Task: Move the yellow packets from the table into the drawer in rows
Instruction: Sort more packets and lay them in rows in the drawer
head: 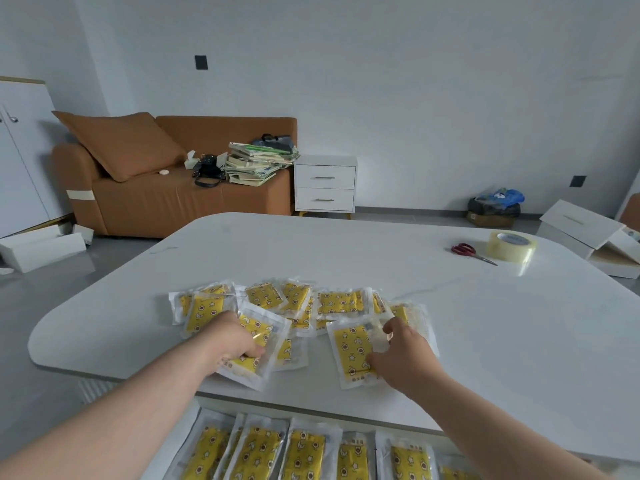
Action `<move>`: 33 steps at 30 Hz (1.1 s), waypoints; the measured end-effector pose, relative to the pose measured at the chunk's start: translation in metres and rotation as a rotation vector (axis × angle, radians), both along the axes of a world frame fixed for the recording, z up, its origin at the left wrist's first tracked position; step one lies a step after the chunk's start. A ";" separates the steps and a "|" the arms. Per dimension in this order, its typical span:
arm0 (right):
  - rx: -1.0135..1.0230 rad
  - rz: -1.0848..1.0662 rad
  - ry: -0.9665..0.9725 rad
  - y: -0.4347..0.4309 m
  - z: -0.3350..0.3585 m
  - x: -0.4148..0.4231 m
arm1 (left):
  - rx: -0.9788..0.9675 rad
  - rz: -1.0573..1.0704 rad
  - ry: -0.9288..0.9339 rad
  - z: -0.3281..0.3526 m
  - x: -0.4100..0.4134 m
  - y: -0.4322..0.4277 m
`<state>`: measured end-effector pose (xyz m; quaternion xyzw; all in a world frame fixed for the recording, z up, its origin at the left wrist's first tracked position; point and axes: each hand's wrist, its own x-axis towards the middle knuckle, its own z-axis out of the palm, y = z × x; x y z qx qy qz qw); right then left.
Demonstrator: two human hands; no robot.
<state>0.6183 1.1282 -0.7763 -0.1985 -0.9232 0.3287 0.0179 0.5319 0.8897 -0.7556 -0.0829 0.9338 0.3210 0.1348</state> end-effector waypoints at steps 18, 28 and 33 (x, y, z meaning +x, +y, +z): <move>-0.658 -0.264 0.006 0.025 0.023 -0.004 | -0.342 -0.565 0.100 0.012 0.014 0.008; -0.699 -0.366 0.026 0.050 0.020 -0.003 | -0.381 -0.679 0.046 0.012 0.024 0.006; -0.697 -0.363 0.032 0.046 0.021 -0.003 | -0.374 -0.685 0.043 0.008 0.028 0.003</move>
